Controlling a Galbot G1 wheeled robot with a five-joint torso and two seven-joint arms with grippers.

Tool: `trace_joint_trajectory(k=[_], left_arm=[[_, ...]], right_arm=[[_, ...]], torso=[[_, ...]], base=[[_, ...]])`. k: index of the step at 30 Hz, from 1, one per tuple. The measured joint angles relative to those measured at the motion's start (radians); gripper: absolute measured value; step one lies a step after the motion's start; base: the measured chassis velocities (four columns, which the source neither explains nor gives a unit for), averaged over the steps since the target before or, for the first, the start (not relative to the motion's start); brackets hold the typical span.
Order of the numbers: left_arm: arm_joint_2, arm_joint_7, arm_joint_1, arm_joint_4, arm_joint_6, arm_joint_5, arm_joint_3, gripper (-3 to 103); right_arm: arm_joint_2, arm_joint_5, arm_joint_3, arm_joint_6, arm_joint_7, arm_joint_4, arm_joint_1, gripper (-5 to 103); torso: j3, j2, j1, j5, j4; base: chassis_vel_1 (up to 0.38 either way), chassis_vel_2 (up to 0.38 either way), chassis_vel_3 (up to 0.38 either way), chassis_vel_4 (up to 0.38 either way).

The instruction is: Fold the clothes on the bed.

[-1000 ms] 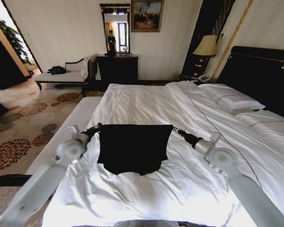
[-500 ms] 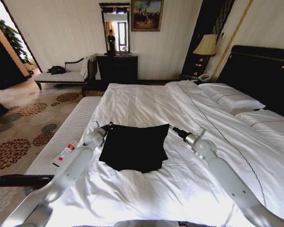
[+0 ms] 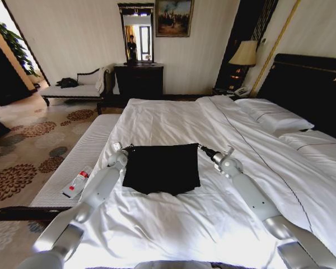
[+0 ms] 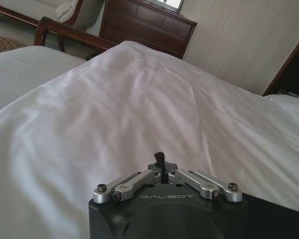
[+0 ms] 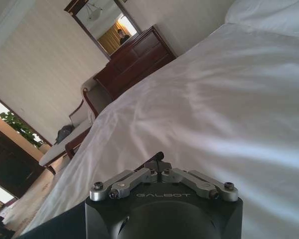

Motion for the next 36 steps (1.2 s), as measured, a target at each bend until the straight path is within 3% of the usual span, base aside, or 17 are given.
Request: trace_joint_trajectory(k=[10, 18, 23, 36], left_arm=[[-0.002, 0.016, -0.028, 0.023, -0.004, 0.004, 0.035, 1], [0.037, 0.016, 0.04, -0.043, -0.019, 0.013, 0.038, 1], [0.075, 0.015, 0.123, -0.136, -0.034, 0.0, 0.032, 1], [0.159, 0.006, 0.34, -0.39, -0.052, -0.005, -0.031, 1]], right_arm=[[0.005, -0.022, 0.0, 0.019, -0.011, -0.026, -0.007, 0], [-0.007, -0.098, 0.005, 0.059, -0.039, 0.033, -0.065, 0], [-0.015, -0.218, 0.028, 0.111, -0.075, 0.108, -0.183, 0], [-0.034, -0.269, 0.157, 0.132, -0.076, 0.322, -0.448, 0]], torso=[[0.0, 0.0, 0.0, 0.0001, 0.0002], [0.0, 0.0, 0.0, -0.0001, 0.0003], [0.0, 0.0, 0.0, 0.0, 0.0003], [0.0, 0.0, 0.0, -0.0001, 0.0]], base=[[0.0, 0.0, 0.0, 0.0], [0.0, 0.0, 0.0, 0.0], [0.0, 0.0, 0.0, 0.0], [0.0, 0.0, 0.0, 0.0]])
